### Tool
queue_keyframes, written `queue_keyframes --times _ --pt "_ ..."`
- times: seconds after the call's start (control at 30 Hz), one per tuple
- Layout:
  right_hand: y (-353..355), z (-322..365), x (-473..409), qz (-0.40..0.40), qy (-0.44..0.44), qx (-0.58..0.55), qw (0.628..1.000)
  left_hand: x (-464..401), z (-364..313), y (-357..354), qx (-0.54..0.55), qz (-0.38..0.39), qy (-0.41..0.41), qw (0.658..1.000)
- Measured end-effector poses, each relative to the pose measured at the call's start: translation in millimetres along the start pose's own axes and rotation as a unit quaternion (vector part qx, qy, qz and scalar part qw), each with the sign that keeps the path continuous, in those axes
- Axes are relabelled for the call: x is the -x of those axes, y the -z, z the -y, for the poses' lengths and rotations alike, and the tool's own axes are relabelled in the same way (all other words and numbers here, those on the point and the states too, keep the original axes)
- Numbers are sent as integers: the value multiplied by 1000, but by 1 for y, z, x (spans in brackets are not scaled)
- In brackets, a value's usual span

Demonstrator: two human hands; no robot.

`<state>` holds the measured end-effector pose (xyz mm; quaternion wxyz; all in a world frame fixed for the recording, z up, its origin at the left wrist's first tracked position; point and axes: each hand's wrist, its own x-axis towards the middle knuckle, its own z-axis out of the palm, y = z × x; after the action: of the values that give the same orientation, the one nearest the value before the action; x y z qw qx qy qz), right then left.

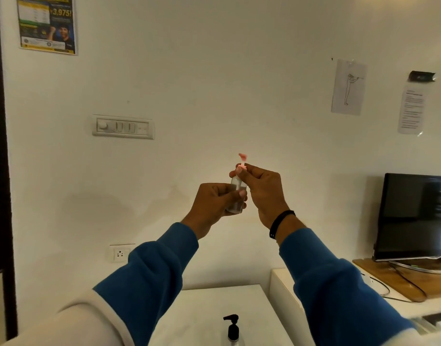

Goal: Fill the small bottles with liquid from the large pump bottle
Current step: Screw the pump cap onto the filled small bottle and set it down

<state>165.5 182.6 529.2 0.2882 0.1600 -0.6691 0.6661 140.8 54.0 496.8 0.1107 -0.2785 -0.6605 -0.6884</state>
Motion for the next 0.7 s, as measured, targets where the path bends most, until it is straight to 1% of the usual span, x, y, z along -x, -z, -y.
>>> queue_keyframes --times 0.07,0.13,0.2,0.3,0.37,0.43,0.63,0.7 --pt "-5 -6 -1 -29 4 29 999 1 3 -6 -11 -28 -12 999" --pt "-8 -8 -2 -37 5 43 998 1 6 -8 -26 -47 -15 998" --pt "-5 -5 -3 -7 4 45 999 0 9 -6 -43 -47 -16 998" --pt "5 1 -3 61 5 36 997 -1 8 2 -33 -3 -9 999" --pt "6 3 -3 78 6 28 997 -3 6 4 -30 20 -13 999" --pt "3 1 -5 65 12 39 997 -5 6 3 -54 -2 -31 998" --pt "-12 -25 -11 -17 28 97 995 -8 25 -2 -125 -71 -66 987" --pt "-16 -32 -11 -23 34 108 993 -8 31 -4 -143 -94 -67 983"
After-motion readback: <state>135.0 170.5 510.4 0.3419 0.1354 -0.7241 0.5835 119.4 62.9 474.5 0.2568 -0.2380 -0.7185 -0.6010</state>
